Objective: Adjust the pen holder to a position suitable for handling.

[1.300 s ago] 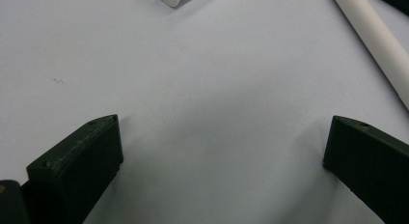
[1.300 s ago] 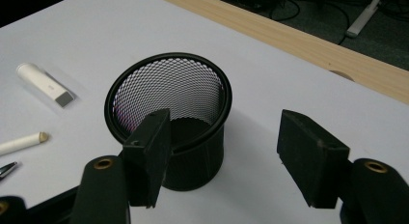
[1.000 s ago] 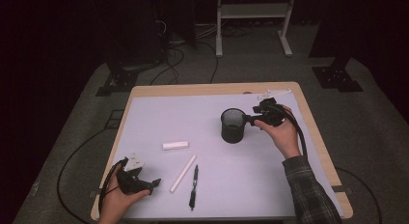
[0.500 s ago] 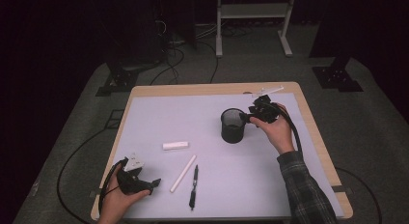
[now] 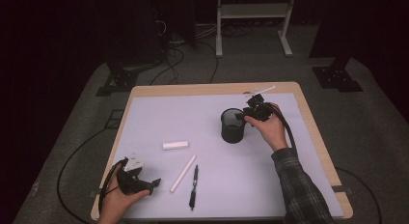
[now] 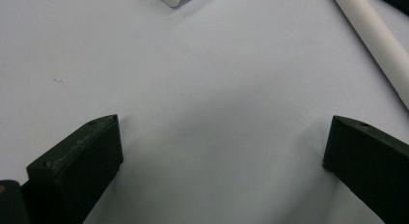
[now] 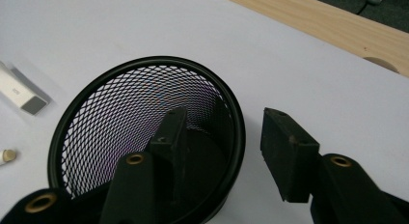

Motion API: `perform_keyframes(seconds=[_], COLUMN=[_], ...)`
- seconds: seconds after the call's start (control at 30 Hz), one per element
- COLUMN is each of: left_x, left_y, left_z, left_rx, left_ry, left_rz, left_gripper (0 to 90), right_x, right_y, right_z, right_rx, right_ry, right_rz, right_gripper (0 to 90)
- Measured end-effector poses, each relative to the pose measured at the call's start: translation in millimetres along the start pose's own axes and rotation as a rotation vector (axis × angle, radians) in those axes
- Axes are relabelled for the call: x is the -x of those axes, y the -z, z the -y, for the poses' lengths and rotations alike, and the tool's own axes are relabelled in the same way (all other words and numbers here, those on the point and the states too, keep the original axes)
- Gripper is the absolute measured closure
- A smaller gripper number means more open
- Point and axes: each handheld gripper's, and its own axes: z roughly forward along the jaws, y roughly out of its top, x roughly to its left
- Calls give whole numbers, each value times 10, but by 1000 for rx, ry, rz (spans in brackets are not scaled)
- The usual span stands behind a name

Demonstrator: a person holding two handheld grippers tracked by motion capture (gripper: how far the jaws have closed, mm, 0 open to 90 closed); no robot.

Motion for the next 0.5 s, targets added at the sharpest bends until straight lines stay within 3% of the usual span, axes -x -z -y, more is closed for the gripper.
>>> perform_keyframes(seconds=[0.5], left_x=[0], left_y=[0], left_z=[0], left_rx=[0], left_ry=[0], left_rz=[0], left_gripper=[0], right_x=[-1], right_y=[-150], right_z=[-19], right_rx=[-50], right_ry=[-19], right_rz=[0], right_gripper=[645])
